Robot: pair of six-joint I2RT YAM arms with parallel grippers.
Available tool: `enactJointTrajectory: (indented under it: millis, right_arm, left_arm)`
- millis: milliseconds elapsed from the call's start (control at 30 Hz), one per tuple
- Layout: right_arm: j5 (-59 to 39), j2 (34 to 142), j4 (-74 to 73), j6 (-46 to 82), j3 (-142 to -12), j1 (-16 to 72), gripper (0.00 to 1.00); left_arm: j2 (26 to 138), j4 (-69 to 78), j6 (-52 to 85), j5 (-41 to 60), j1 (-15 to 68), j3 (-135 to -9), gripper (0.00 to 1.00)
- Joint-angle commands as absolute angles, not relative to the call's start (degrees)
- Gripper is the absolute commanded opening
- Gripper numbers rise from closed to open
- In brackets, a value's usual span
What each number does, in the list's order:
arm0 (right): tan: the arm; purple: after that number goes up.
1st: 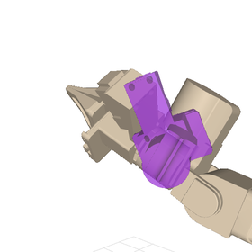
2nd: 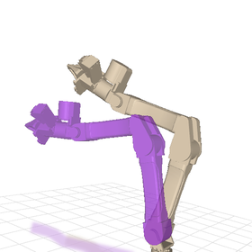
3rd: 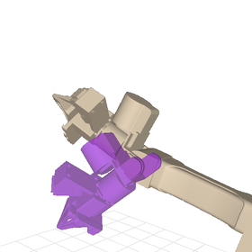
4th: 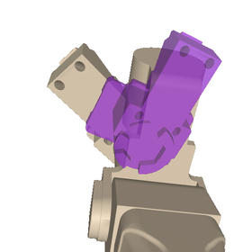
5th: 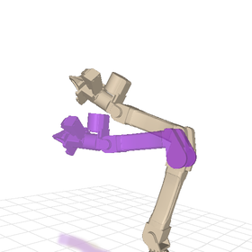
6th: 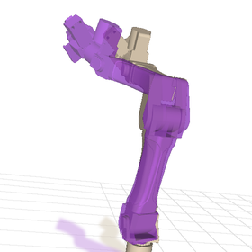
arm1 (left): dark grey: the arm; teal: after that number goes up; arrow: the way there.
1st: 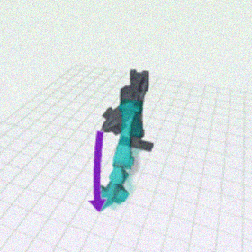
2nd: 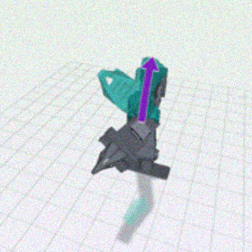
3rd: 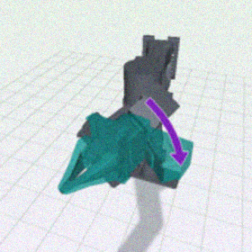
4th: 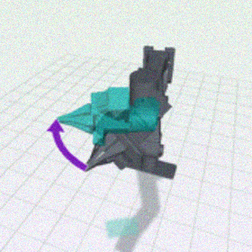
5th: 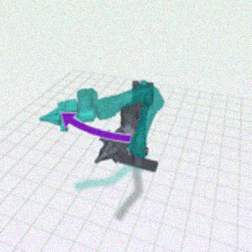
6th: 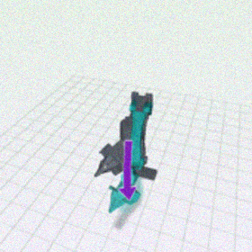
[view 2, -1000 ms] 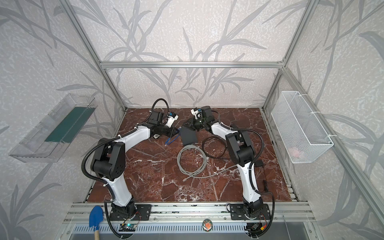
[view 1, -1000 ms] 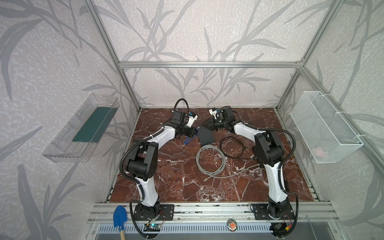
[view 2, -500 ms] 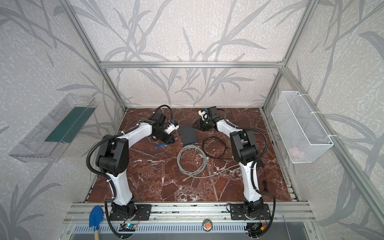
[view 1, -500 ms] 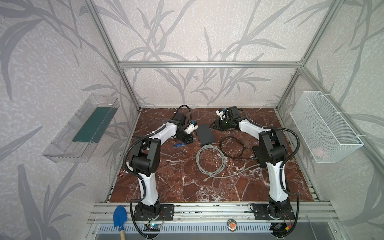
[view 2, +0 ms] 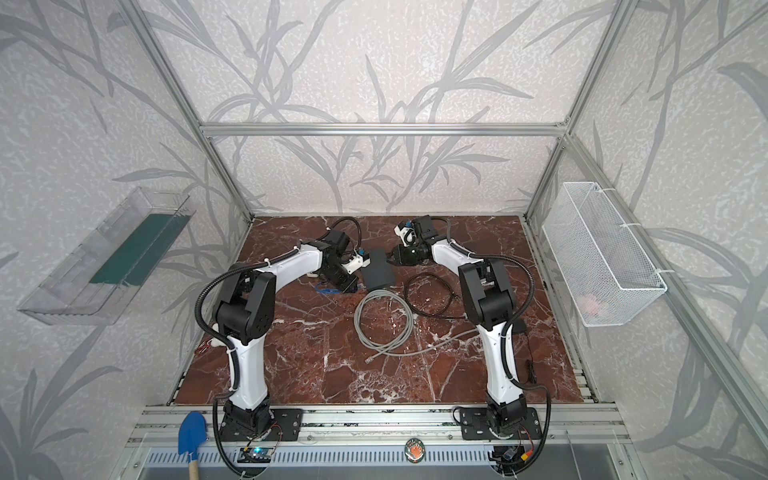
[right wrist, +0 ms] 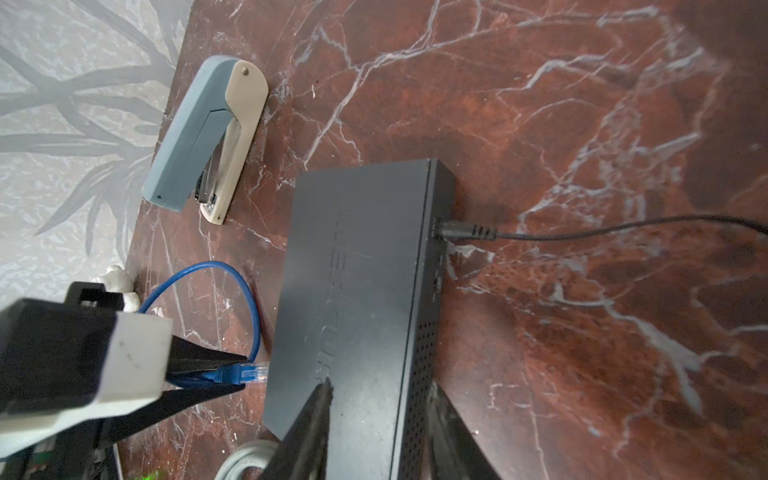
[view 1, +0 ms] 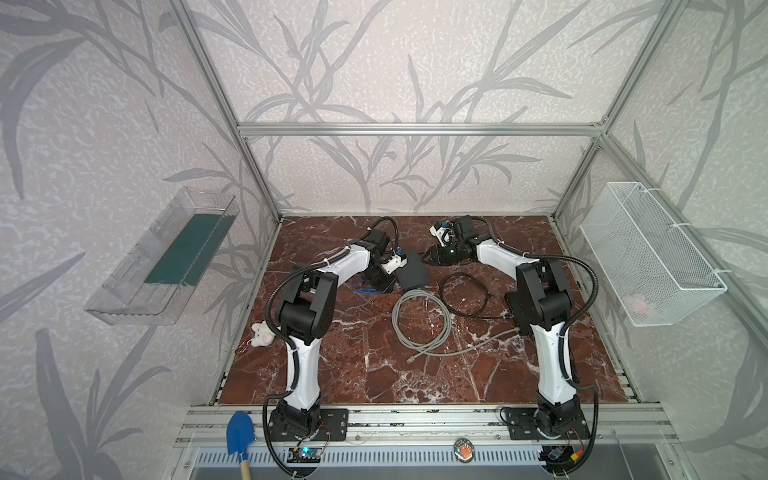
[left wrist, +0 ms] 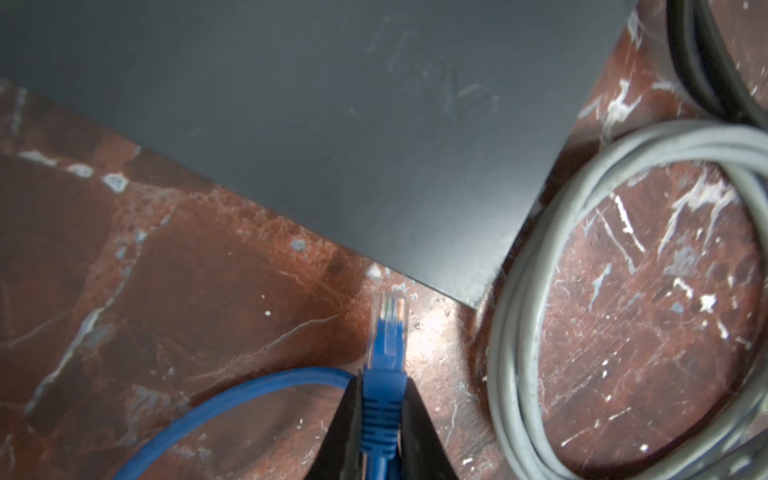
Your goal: Insert the plug into the switch port
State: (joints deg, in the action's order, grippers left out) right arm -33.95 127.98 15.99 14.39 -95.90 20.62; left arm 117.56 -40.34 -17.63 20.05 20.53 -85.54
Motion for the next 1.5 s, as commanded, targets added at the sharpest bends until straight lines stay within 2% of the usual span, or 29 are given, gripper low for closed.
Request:
enactJointTrajectory:
  millis: [0, 167, 433, 767, 1033, 1467]
  right_arm:
    - [-33.1, 129.5, 18.7, 11.5, -97.7, 20.5, 0.4]
    - [-33.3, 130.3, 20.7, 9.1, -98.4, 20.4, 0.41]
    - [-38.4, 136.3, 31.9, 0.1, -108.0, 19.6, 0.42]
    - [-37.1, 140.9, 40.4, -7.3, -112.9, 19.3, 0.42]
    - [-35.9, 141.1, 40.2, -8.1, -112.7, 19.1, 0.42]
    - [-37.8, 145.7, 44.6, -9.9, -119.8, 19.2, 0.42]
  left_arm:
    - [117.5, -38.4, -8.7, 21.4, 20.9, -83.9, 0.17]
    - [117.2, -34.3, -6.0, 22.0, 22.3, -81.5, 0.17]
    - [115.8, -24.8, -3.6, 22.8, 25.1, -75.9, 0.17]
    - [113.1, -9.0, 0.4, 20.8, 26.0, -64.7, 0.16]
    - [112.9, -8.0, -5.2, 20.2, 26.1, -63.8, 0.16]
    - [114.0, -2.1, -15.4, 22.5, 25.5, -62.8, 0.16]
